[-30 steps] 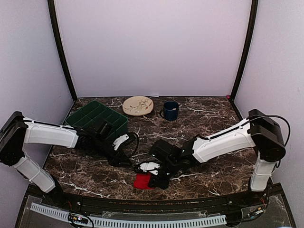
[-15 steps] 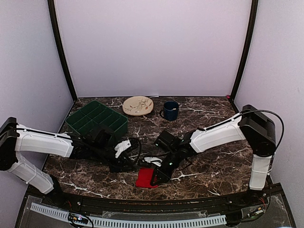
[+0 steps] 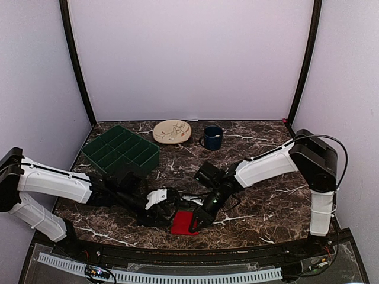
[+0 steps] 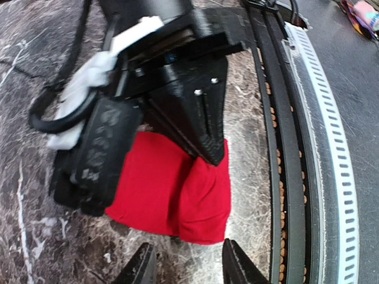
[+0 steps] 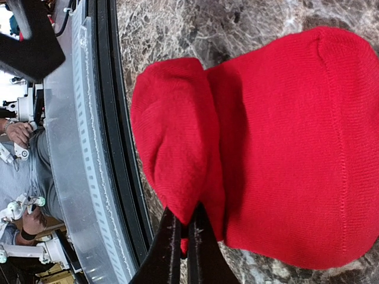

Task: Roll the socks
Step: Roll the sock at the center of the board.

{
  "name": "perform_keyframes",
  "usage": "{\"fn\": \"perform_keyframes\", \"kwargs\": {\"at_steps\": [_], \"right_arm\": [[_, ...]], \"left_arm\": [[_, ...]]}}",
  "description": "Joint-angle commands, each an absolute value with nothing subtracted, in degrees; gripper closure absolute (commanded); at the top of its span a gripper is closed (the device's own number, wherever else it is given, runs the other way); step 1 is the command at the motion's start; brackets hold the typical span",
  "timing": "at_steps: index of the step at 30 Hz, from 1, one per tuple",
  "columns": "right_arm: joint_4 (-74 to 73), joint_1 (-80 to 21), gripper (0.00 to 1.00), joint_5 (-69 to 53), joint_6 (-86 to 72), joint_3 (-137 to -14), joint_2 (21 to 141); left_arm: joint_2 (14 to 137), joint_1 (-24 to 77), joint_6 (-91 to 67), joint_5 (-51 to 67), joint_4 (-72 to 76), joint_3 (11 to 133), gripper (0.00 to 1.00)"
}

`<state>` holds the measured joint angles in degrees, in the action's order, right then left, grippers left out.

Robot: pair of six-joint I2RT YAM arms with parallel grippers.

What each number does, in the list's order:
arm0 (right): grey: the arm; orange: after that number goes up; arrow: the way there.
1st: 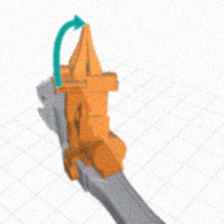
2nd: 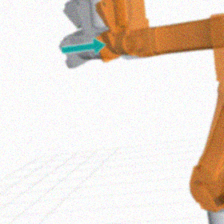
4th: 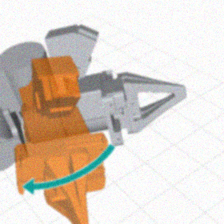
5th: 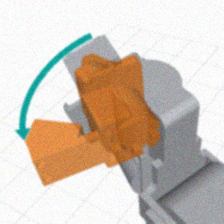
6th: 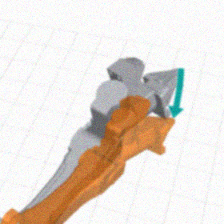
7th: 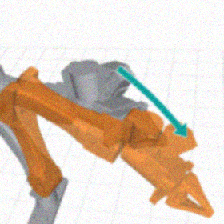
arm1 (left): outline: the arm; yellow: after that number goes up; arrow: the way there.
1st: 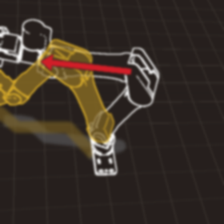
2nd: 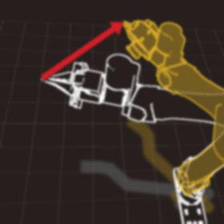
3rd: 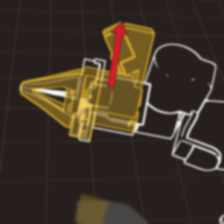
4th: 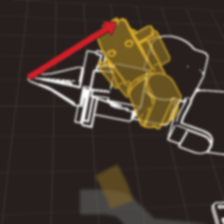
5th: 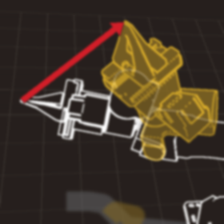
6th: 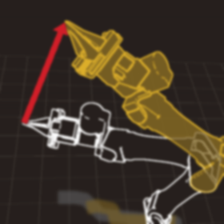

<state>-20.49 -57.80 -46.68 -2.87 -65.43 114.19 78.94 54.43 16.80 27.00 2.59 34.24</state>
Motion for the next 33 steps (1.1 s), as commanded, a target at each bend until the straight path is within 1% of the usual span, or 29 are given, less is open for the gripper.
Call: {"fn": "perform_keyframes", "kwargs": {"at_steps": [1, 17, 33], "right_arm": [[-22.8, -57.2, 1.0, -47.6, -2.3, -65.7, 116.0], [-22.2, -56.7, 1.0, -49.0, -2.2, -65.7, 116.6], [-21.7, -56.7, 1.0, -49.7, -2.1, -65.6, 116.6]], "left_arm": [[81.2, 55.8, 20.7, 29.6, 2.0, 35.3, 0.6], [87.9, 59.2, 23.9, 29.8, -0.6, 40.1, 0.59], [91.3, 61.3, 23.3, 21.9, 2.7, 41.3, 0.57]]}}
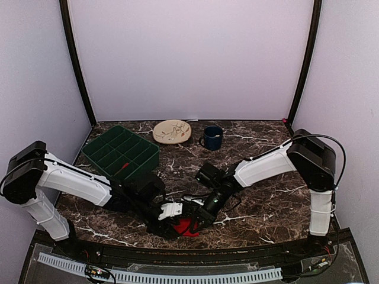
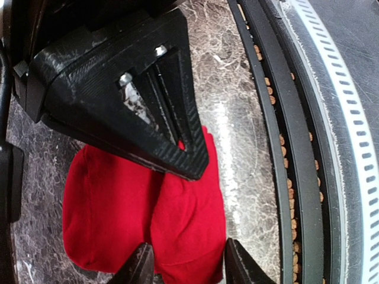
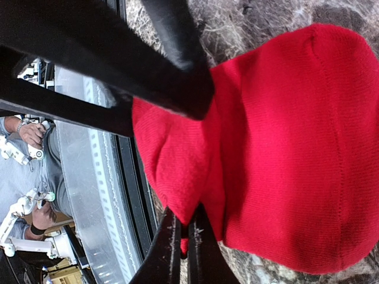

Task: Roll the socks
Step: Roll the sock at the center of the board.

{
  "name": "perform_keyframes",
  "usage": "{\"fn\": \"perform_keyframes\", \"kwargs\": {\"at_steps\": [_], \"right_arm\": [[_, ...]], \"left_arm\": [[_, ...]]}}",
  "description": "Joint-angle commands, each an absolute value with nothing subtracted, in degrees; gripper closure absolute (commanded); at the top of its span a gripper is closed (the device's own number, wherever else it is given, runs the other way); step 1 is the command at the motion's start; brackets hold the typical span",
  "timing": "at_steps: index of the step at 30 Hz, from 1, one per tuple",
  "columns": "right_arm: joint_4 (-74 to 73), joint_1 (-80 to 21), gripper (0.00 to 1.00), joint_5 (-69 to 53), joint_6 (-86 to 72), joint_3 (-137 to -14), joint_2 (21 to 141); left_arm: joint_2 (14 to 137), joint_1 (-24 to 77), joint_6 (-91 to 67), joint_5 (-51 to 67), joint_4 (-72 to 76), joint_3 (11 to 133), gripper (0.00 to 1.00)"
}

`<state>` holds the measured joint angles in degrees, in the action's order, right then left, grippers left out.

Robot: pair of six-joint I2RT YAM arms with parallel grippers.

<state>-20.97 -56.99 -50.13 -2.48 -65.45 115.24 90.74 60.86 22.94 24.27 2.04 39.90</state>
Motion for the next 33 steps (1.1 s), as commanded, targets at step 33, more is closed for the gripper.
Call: {"fn": "perform_keyframes", "kwargs": {"at_steps": [33], "right_arm": [[-15.3, -55.1, 0.76, -50.0, -6.5, -60.8, 114.4]], "left_arm": [[98.3, 59.6, 22.8, 28.9, -8.7, 47.7, 0.87]]}}
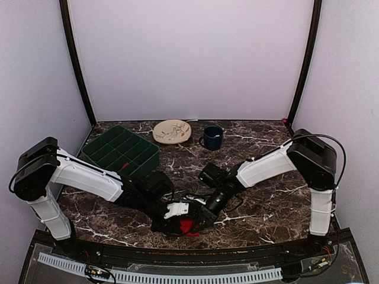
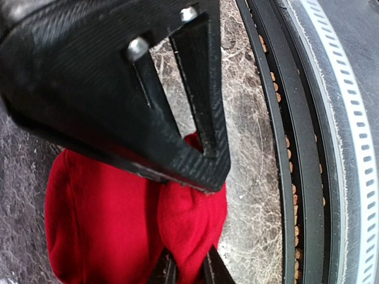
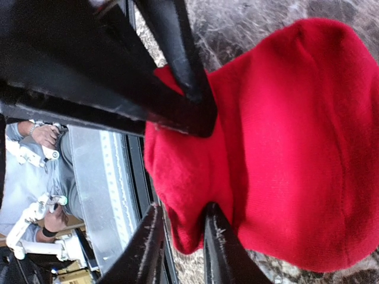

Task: Roll the socks
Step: Roll the sock at the center of the board.

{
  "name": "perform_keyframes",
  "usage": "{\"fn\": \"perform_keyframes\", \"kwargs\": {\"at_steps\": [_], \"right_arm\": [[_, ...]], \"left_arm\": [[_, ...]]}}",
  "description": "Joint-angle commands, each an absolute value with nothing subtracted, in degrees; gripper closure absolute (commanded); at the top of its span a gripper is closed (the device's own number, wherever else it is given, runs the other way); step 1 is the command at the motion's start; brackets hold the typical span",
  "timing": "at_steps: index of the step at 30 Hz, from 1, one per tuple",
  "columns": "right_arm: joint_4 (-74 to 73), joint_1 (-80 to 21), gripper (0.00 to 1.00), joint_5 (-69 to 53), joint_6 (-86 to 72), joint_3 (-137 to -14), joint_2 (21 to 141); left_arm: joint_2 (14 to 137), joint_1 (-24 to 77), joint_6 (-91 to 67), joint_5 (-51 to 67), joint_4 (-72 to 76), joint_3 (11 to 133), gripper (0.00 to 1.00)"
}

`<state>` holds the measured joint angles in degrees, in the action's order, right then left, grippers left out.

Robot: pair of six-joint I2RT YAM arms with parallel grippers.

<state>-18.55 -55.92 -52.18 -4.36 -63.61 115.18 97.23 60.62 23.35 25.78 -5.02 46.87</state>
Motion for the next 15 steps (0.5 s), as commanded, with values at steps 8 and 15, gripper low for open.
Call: {"fn": "perform_keyframes", "kwargs": {"at_steps": [8, 15], "right_arm": [[-9.3, -53.6, 0.68, -48.4, -10.8, -56.3, 111.1], [-5.5, -52.3, 0.65, -45.1, -13.8, -53.0, 108.1]], "left_arm": [[100.2, 57.2, 21.8, 34.9, -11.9, 49.2, 0.87], [102.5, 55.1, 21.4, 39.8, -14.8, 50.9, 0.87]]}}
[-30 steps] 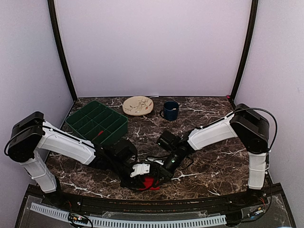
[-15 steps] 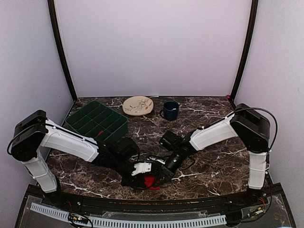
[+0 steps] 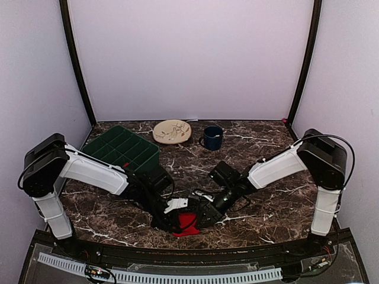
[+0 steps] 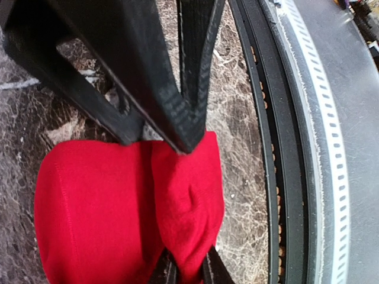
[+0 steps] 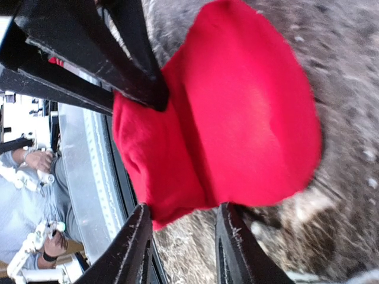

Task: Roll the socks
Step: Roll the sock at the center of the board.

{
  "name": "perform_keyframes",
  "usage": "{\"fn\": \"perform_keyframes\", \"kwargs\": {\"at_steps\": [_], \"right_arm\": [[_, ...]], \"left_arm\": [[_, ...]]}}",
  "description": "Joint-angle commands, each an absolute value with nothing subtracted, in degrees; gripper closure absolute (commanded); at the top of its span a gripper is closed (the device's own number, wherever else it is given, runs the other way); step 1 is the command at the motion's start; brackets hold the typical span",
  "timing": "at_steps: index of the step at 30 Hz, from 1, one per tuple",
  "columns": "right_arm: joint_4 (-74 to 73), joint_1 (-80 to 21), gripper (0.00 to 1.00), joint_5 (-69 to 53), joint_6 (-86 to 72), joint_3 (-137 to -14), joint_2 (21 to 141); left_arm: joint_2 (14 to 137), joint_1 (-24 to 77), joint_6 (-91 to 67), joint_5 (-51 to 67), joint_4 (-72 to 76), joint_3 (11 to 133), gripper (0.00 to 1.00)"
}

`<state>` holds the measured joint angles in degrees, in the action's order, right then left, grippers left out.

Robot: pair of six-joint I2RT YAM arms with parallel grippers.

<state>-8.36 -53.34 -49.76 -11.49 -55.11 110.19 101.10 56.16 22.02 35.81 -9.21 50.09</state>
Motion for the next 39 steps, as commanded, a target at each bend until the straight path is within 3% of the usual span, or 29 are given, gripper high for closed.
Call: {"fn": "perform_keyframes", "kwargs": {"at_steps": [1, 17, 27, 39], "right_arm": [[-4.9, -52.2, 0.65, -44.5, -14.2, -52.5, 107.7], [0.1, -52.5, 0.64, -21.5, -14.4, -43.7, 96.3], [-0.1, -63.5, 0.63, -6.0, -7.3, -40.6, 88.6], [0.0, -71.6, 0.55, -2.8, -2.0, -40.3, 86.0]], "left_arm": [[102.6, 54.8, 21.3, 40.5, -15.0, 51.2, 0.87], [108.1, 51.4, 21.1, 49.3, -21.3, 56.3, 0.87], [110.1, 50.9, 21.2, 51.2, -22.4, 57.0, 0.87], [111.7, 50.6, 21.5, 52.0, -23.7, 58.2, 0.87]]}}
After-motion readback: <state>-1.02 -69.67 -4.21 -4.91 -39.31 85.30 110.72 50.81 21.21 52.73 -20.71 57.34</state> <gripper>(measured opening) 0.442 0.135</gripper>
